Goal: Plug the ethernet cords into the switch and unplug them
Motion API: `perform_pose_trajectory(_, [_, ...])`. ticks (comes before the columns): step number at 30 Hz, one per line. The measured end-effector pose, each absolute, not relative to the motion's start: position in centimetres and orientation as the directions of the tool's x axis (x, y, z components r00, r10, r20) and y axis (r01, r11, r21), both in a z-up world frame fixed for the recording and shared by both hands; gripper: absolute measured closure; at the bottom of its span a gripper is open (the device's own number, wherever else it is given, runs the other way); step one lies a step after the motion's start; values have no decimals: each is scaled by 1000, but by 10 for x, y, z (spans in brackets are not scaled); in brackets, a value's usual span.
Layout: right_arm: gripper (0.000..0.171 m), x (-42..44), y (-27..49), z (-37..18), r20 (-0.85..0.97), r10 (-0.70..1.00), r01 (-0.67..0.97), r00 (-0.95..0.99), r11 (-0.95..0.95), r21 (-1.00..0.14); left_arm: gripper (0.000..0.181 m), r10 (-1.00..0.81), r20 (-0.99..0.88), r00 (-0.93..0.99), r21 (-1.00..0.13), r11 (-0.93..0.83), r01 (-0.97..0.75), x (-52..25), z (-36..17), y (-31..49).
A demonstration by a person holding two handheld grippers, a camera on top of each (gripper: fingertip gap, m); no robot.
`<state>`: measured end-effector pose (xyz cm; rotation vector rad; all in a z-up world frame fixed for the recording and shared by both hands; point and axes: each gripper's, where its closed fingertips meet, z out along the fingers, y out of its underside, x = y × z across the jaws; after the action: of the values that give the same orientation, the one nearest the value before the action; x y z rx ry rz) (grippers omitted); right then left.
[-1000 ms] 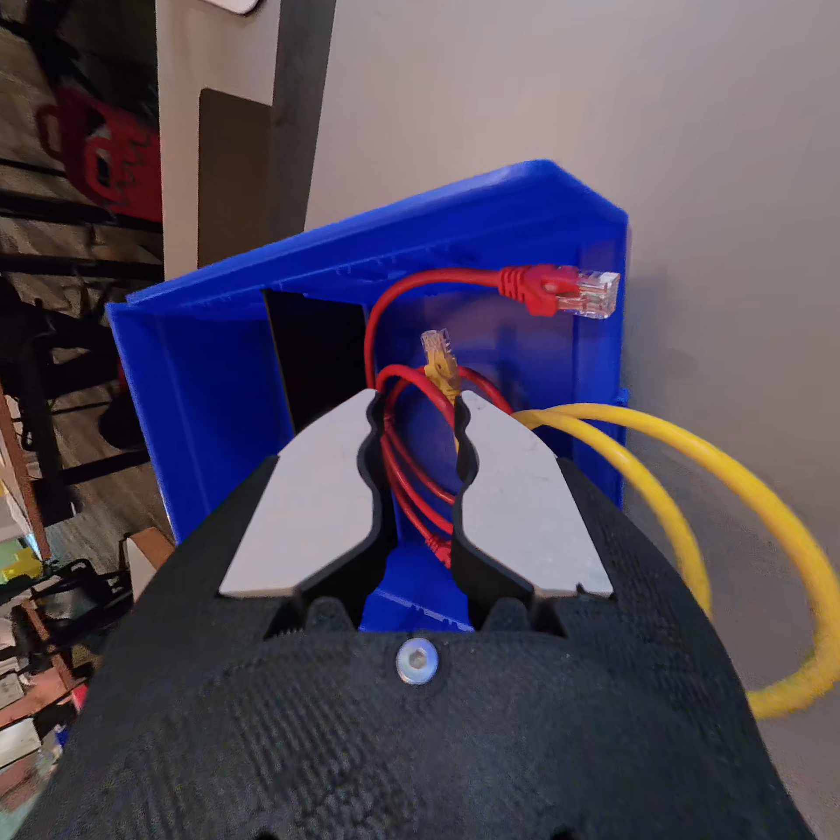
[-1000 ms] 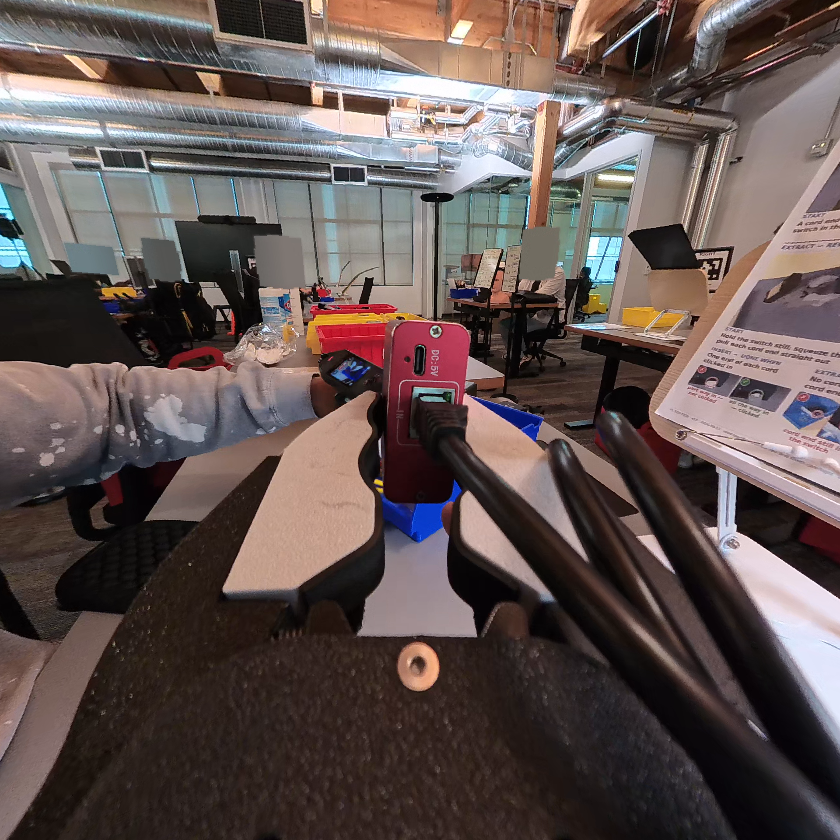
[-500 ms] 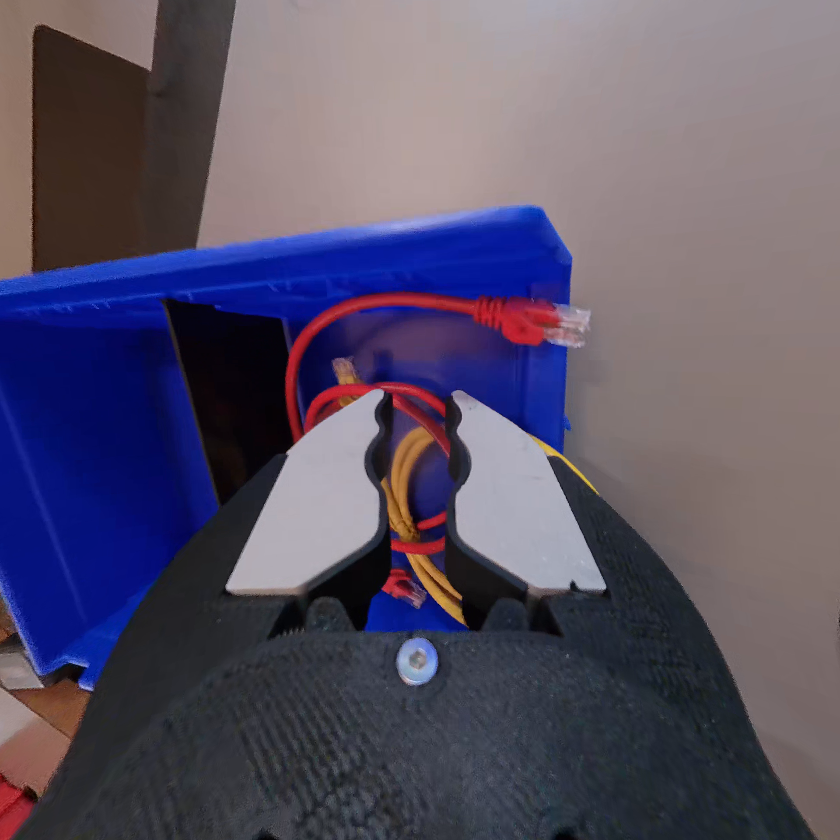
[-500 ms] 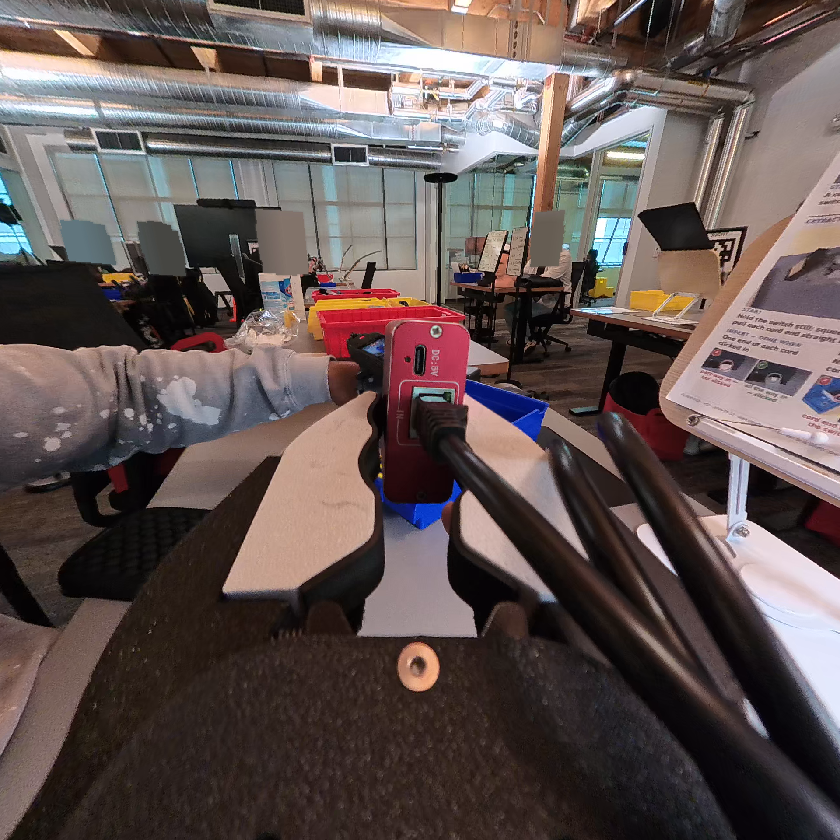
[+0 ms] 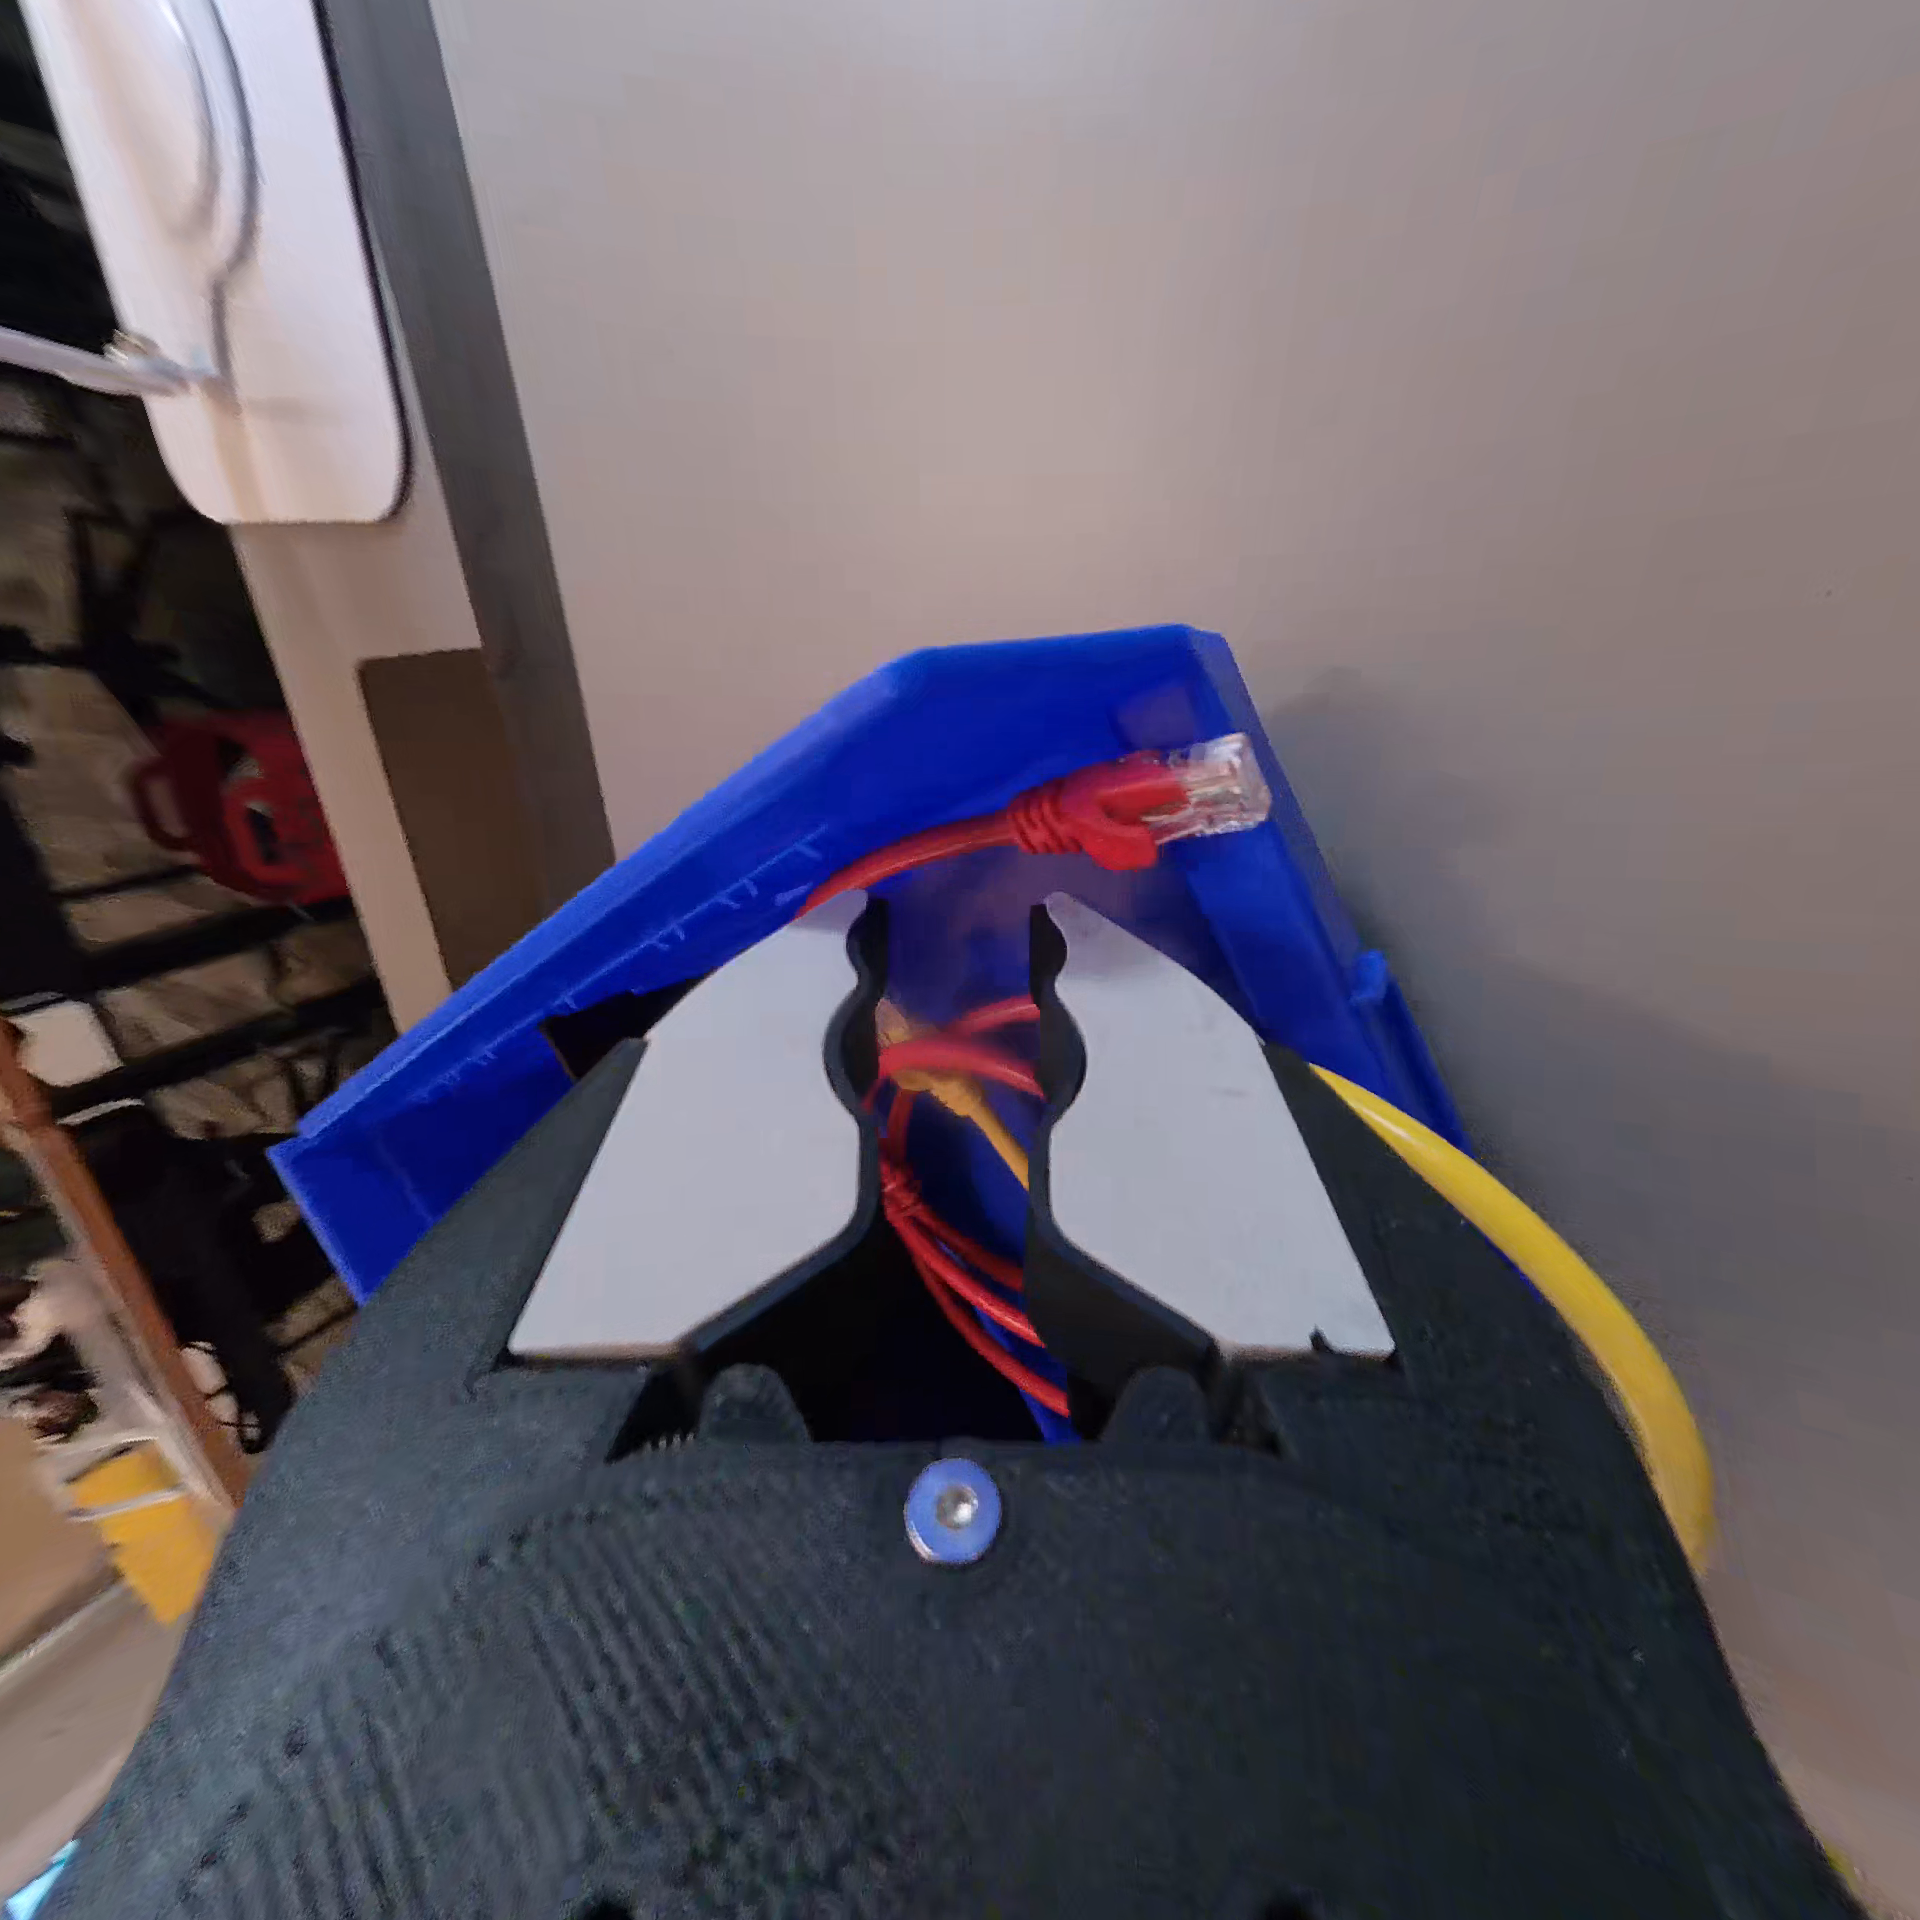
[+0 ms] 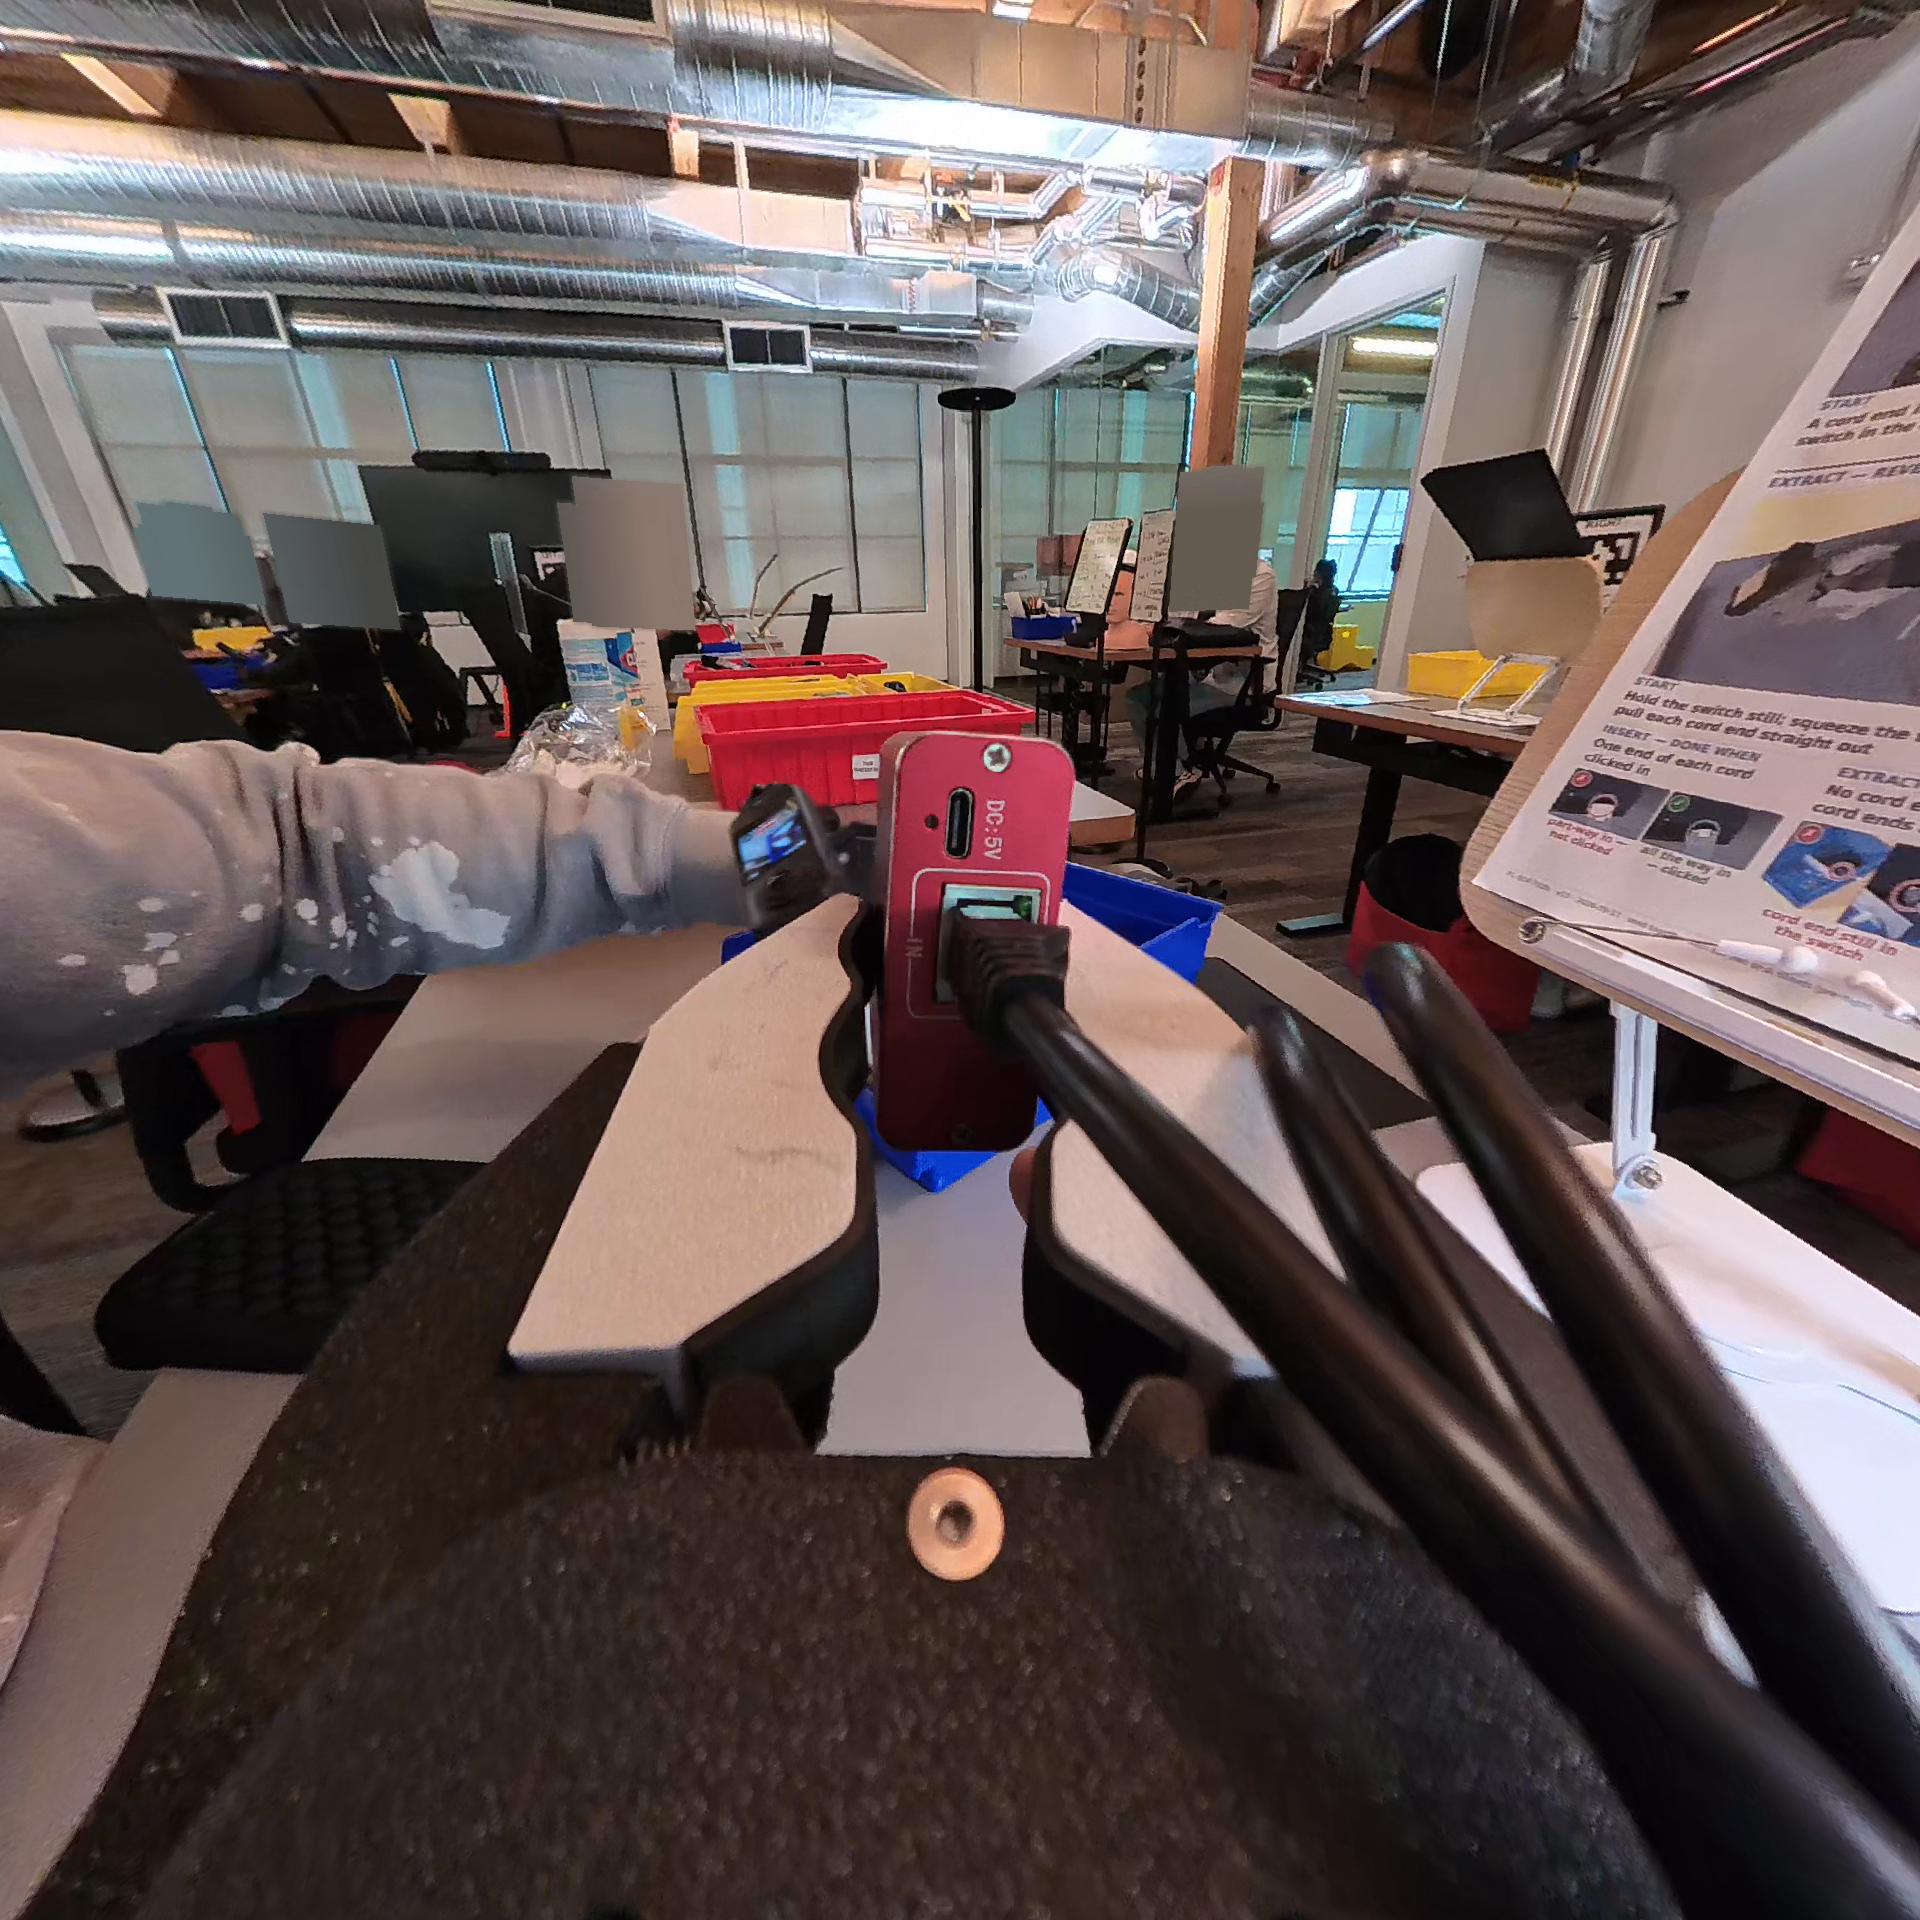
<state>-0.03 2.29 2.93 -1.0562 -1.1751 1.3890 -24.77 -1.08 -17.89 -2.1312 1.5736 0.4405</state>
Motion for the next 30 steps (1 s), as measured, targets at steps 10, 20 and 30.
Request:
perform_pose_trajectory(10, [145, -6, 34, 16, -97, 986, -144, -134, -116, -983, 155, -636, -744, 206, -226, -52, -973, -234, -172, -6])
perform_pose_trajectory(20, [145, -7, 38, 13, -114, 984, -142, -133, -133, -981, 167, -557, -775, 298, -317, -66, -946, -233, -165, -1])
perform_pose_trajectory(30, [145, -4, 37, 17, -103, 986, -152, -128, -122, -981, 177, -566, -699, 438, -423, -167, -891, -247, -153, 1])
